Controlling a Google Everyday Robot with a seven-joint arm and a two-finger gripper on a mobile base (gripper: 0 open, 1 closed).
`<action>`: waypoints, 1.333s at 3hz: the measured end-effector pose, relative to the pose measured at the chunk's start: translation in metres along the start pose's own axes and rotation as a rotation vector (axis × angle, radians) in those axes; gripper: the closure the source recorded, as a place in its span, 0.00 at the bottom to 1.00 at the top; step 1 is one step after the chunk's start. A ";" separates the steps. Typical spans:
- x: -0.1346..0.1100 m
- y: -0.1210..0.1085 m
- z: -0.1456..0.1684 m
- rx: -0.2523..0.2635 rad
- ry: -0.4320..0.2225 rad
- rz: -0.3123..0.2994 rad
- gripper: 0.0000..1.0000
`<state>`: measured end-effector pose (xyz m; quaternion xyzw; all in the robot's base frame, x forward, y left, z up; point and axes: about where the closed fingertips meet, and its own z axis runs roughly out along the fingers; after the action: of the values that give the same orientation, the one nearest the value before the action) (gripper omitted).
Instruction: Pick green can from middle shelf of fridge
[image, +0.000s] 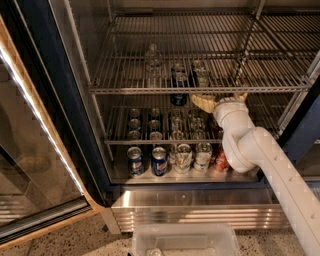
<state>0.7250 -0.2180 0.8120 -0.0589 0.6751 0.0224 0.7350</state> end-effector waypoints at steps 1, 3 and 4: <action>0.010 -0.008 0.016 0.009 0.031 -0.027 0.06; 0.024 -0.013 0.038 0.001 0.086 -0.061 0.24; 0.027 -0.009 0.045 -0.008 0.098 -0.072 0.26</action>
Offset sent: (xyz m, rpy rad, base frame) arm 0.0468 -0.0162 -0.0253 -0.0802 0.0931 -0.0189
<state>0.7728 -0.2233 0.7897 -0.0871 0.7078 -0.0045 0.7010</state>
